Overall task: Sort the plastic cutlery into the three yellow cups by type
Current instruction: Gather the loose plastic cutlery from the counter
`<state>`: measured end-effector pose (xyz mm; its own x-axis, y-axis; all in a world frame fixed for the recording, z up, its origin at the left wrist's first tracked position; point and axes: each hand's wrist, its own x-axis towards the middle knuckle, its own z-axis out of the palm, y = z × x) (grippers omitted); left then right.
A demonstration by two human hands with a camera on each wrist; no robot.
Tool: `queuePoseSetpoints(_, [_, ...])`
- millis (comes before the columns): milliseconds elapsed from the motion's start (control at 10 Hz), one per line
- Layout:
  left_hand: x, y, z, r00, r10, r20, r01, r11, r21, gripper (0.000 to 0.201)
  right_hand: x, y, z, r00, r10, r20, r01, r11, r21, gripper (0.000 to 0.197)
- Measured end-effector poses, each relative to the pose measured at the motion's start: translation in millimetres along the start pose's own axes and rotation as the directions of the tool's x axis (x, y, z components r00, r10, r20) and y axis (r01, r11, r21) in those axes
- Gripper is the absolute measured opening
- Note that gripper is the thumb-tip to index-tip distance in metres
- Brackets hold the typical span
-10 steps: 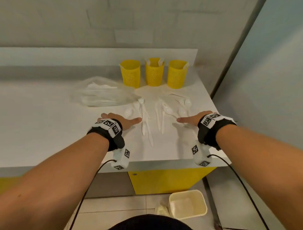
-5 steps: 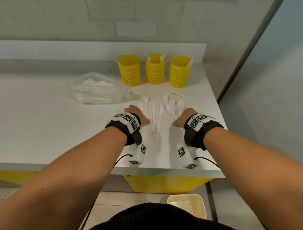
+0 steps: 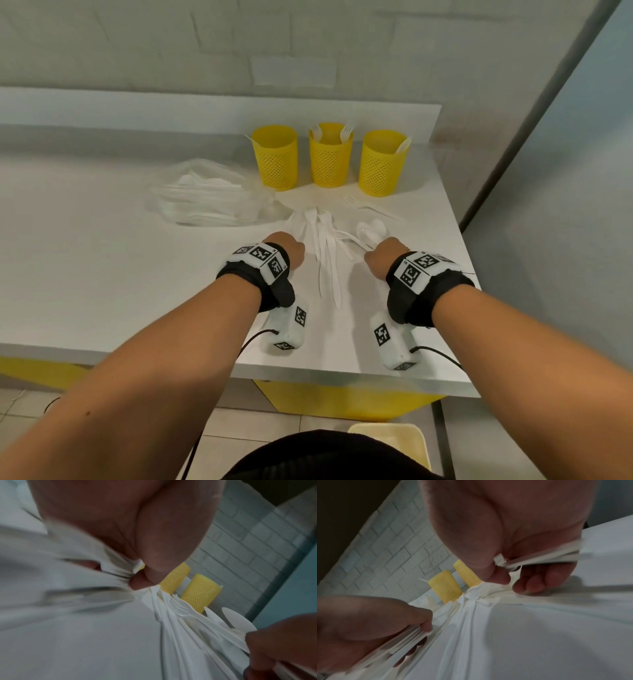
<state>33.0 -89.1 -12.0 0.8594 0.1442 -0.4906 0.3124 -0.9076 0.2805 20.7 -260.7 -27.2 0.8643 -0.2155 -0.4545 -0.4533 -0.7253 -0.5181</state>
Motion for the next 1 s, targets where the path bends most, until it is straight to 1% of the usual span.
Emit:
queuePoseSetpoints(100, [3, -7, -5, 1.0, 0.0, -0.008, -0.002, 0.977, -0.212, 0.036, 3, -3, -4, 1.0, 0.003, 0.017, -0.004, 0.998, 0.068, 0.043])
queuePoseSetpoints(200, [7, -10, -12, 0.996, -0.084, -0.008, 0.059, 0.764, -0.643, 0.021, 5, -7, -12, 0.998, -0.018, 0.062, 0.012, 0.994, 0.104, 0.048])
queuePoseSetpoints(300, [6, -17, -17, 0.998, -0.065, -0.007, 0.043, 0.742, -0.668, 0.016, 8, -8, -22, 0.997, -0.022, 0.068, 0.018, 0.998, 0.055, 0.041])
queuePoseSetpoints(400, [4, -31, -18, 0.999, -0.028, -0.029, 0.011, 0.883, -0.47, 0.027, 5, -10, -24, 0.999, -0.029, 0.016, 0.029, 0.999, -0.019, 0.043])
queuePoseSetpoints(500, [-7, -43, -11, 1.0, -0.002, 0.03, 0.01, 0.964, -0.266, 0.023, -4, -7, -17, 1.0, -0.008, -0.003, 0.008, 0.992, -0.128, 0.04])
queuePoseSetpoints(600, [-9, -55, 0, 1.0, 0.005, 0.017, -0.003, 0.992, -0.123, 0.045, -17, 0, -12, 0.998, 0.06, 0.027, -0.057, 0.99, -0.125, 0.04])
queuePoseSetpoints(700, [-11, -65, 4, 1.0, 0.011, 0.01, -0.011, 0.999, -0.037, 0.062, -27, 11, -9, 0.998, 0.058, 0.004, -0.056, 0.977, -0.205, 0.053])
queuePoseSetpoints(800, [-14, -68, 5, 0.999, 0.045, -0.001, -0.045, 0.998, -0.033, 0.058, -28, 13, -2, 0.998, 0.047, -0.032, -0.054, 0.965, -0.258, 0.055])
queuePoseSetpoints(900, [-17, -65, 6, 0.997, 0.077, 0.005, -0.077, 0.992, -0.103, 0.042, -29, 9, 5, 0.997, 0.047, -0.066, -0.063, 0.959, -0.275, 0.051])
queuePoseSetpoints(1000, [-17, -61, 7, 0.996, 0.092, 0.005, -0.091, 0.988, -0.123, 0.034, -32, 3, 8, 0.994, 0.038, -0.102, -0.063, 0.968, -0.244, 0.039])
